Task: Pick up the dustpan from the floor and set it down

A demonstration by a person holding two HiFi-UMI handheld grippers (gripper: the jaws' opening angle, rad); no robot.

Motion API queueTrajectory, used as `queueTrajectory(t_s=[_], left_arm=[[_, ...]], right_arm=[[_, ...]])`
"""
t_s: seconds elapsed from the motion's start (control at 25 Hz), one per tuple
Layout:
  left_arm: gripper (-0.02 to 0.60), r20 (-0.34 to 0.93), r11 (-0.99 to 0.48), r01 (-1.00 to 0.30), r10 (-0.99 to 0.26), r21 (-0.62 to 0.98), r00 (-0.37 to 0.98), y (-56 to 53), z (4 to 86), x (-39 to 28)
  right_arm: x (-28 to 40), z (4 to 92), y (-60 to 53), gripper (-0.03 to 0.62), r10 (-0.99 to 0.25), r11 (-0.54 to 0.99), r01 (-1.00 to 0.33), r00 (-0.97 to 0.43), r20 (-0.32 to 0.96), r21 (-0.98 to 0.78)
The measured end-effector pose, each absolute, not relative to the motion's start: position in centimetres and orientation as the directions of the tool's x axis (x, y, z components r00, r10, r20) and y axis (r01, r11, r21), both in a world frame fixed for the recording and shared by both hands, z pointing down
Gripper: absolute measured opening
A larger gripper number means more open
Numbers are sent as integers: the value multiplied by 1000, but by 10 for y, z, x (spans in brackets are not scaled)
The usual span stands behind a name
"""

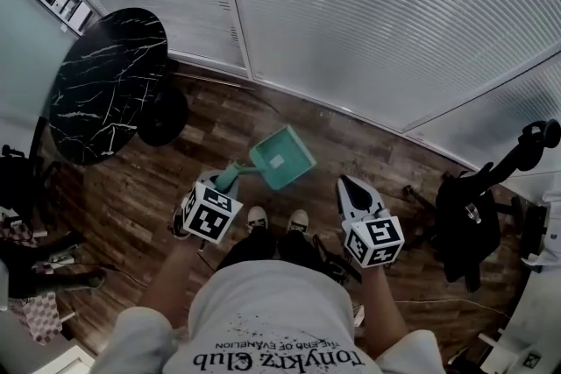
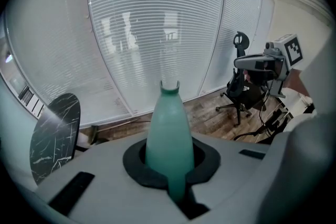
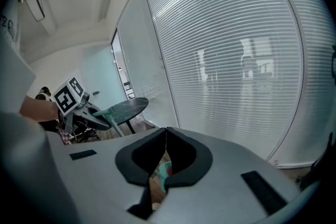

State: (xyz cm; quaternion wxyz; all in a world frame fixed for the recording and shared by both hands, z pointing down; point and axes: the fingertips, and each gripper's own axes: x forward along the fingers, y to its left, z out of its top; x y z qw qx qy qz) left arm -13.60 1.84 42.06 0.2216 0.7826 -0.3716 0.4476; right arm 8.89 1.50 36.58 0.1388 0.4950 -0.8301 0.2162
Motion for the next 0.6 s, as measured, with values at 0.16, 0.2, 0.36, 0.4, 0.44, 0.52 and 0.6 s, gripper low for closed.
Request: queueTrajectory(t_s=[0.16, 0.2, 0.36, 0.4, 0.44, 0.52, 0.6], left_arm=[[25, 860, -624, -782, -392, 11, 325, 15, 417, -135], [25, 860, -625, -781, -393, 10, 326, 14, 417, -135], [25, 860, -628, -778, -394, 7, 325, 13, 417, -135], [25, 861, -628, -778, -392, 7, 324, 13, 417, -135], [25, 861, -629, -778, -391, 7, 324, 13, 417, -134], [25, 863, -629, -777, -389, 7, 324, 13, 418, -134], [25, 863, -630, -777, -388, 9, 324, 13, 420, -135]], right_arm=[[90, 365, 16, 25, -763, 413, -883, -469, 445, -222], [90, 365, 16, 25, -764, 412, -884, -468, 445, -222], [91, 366, 17, 25, -765, 408, -885, -465, 445, -223], [91, 366, 18, 25, -765, 407, -886, -464, 446, -223], [91, 366, 18, 25, -766, 406, -886, -463, 446, -223], [92, 367, 17, 25, -766, 404, -887, -462, 447, -224], [92, 368, 17, 25, -766, 402, -888, -461, 448, -225]])
